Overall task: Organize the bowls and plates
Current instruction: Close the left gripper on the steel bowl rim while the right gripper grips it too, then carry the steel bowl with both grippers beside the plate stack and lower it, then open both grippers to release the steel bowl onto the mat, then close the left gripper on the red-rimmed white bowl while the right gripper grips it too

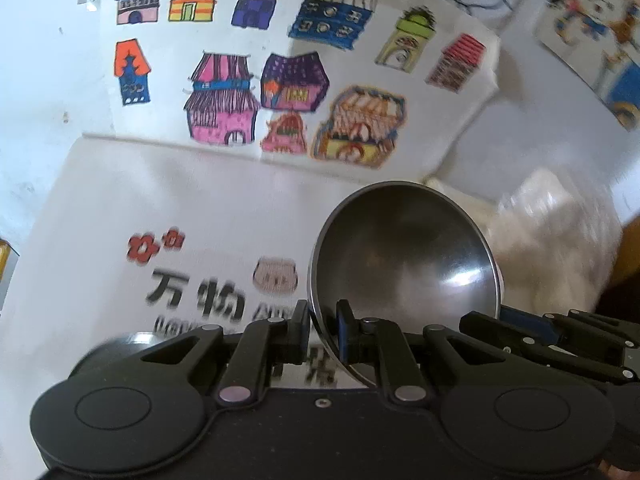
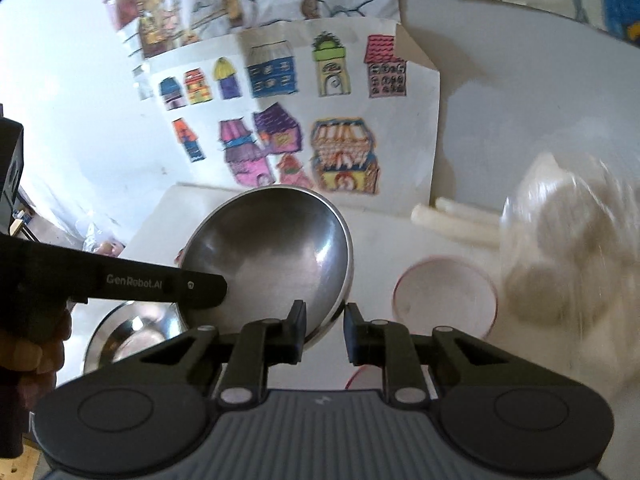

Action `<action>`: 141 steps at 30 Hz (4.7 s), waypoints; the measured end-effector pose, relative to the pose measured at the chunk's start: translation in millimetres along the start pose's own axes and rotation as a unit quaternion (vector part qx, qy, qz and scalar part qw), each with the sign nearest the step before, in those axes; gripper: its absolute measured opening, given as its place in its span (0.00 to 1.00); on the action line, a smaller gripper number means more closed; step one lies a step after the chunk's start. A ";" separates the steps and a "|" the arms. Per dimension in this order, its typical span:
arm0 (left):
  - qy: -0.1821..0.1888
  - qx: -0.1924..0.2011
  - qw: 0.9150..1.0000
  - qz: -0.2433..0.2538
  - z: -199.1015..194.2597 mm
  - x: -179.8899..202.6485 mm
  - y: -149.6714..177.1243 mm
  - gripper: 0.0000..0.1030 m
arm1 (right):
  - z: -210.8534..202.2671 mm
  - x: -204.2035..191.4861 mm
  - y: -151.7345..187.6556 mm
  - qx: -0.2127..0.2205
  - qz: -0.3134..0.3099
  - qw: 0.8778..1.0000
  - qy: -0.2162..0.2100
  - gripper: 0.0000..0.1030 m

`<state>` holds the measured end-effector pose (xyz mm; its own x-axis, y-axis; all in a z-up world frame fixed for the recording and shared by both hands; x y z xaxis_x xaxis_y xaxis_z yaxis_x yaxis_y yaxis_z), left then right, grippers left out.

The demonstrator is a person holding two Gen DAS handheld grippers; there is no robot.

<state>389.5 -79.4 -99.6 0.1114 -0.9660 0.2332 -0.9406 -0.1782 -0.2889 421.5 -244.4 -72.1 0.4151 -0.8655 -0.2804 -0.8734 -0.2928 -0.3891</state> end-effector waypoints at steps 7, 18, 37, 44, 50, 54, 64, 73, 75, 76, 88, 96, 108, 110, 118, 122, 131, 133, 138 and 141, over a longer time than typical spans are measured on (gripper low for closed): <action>0.015 -0.027 0.999 0.044 -12.6 -6.5 55.3 0.14 | -24.4 -21.6 57.3 -0.010 0.036 0.999 0.011 0.22; 0.035 -0.085 0.991 0.102 -9.2 3.6 113.8 0.14 | -45.4 -38.2 130.0 -0.047 0.079 0.995 0.029 0.22; 0.026 -0.118 0.985 0.124 11.6 14.6 120.3 0.14 | -31.3 -29.3 145.6 -0.089 0.101 0.990 0.047 0.22; 0.014 -0.120 0.987 0.108 15.1 9.4 112.4 0.14 | -18.2 -28.8 138.1 -0.102 0.084 0.991 0.037 0.22; 0.009 -0.128 0.987 0.098 20.0 5.8 112.1 0.14 | -12.8 -27.5 135.4 -0.109 0.076 0.991 0.028 0.23; 0.012 -0.128 0.987 0.092 21.0 4.4 112.0 0.14 | -12.3 -28.4 134.6 -0.108 0.070 0.991 0.024 0.27; 0.012 -0.119 0.989 0.083 16.1 3.7 111.4 0.23 | -12.6 -30.2 134.8 -0.105 0.063 0.992 0.013 0.36; 0.011 -0.087 0.993 0.078 -7.6 3.0 110.7 0.60 | -26.8 -23.9 135.4 -0.085 0.071 0.994 0.012 0.48; 0.013 -0.075 0.994 0.078 -14.1 4.4 108.3 0.69 | -32.3 -20.5 135.5 -0.076 0.078 0.994 0.012 0.53; 0.015 -0.070 0.994 0.078 -15.9 5.0 106.6 0.76 | -34.9 -18.1 135.3 -0.072 0.082 0.994 0.013 0.57; 0.013 -0.066 0.995 0.071 -5.2 23.4 81.7 0.99 | -53.0 20.4 129.8 -0.037 0.127 0.990 0.040 1.00; -0.011 -0.063 0.995 0.080 17.7 42.3 53.8 0.99 | -46.3 56.1 131.3 -0.044 0.168 0.983 0.057 1.00; -0.028 -0.080 0.990 0.109 65.8 74.1 10.6 0.99 | -27.1 93.0 111.3 -0.046 0.164 0.984 0.059 1.00; -0.032 -0.087 0.989 0.114 73.7 78.4 6.3 0.99 | -22.9 96.6 105.8 -0.047 0.161 0.984 0.059 1.00; -0.059 -0.110 0.986 0.112 94.0 87.1 -1.2 0.99 | -4.9 106.7 84.1 -0.053 0.144 0.986 0.066 1.00; -0.071 -0.115 0.985 0.105 97.8 86.3 -1.0 0.99 | 2.3 107.7 74.4 -0.055 0.136 0.987 0.065 1.00; -0.078 -0.127 0.985 0.092 100.1 88.7 2.3 0.92 | 14.7 110.5 64.4 -0.064 0.121 0.989 0.051 0.93; -0.074 -0.128 0.985 0.091 100.5 90.4 2.0 0.88 | 17.0 110.5 63.4 -0.067 0.119 0.990 0.045 0.88; -0.055 -0.130 0.986 0.083 99.3 90.1 1.3 0.75 | 21.1 109.1 61.4 -0.071 0.118 0.990 0.032 0.75; -0.033 -0.131 0.987 0.082 98.1 91.2 1.9 0.60 | 24.6 107.5 59.2 -0.075 0.118 0.990 0.025 0.63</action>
<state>429.4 -186.2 -170.0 -0.0358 -0.9896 0.1393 -0.9975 0.0270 -0.0648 420.6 -344.9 -146.9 0.1857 -0.9350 -0.3021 -0.9741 -0.1347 -0.1818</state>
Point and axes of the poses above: each gripper's, at about its wrist camera, not at the fingertips, and z roughly the way its jaws point, x to its right, y to its underside, the point moved 2 cm from there along z, roughly the way its jaws point, and after that the axes turned 12 degrees about -x, right-handed, at the moved point
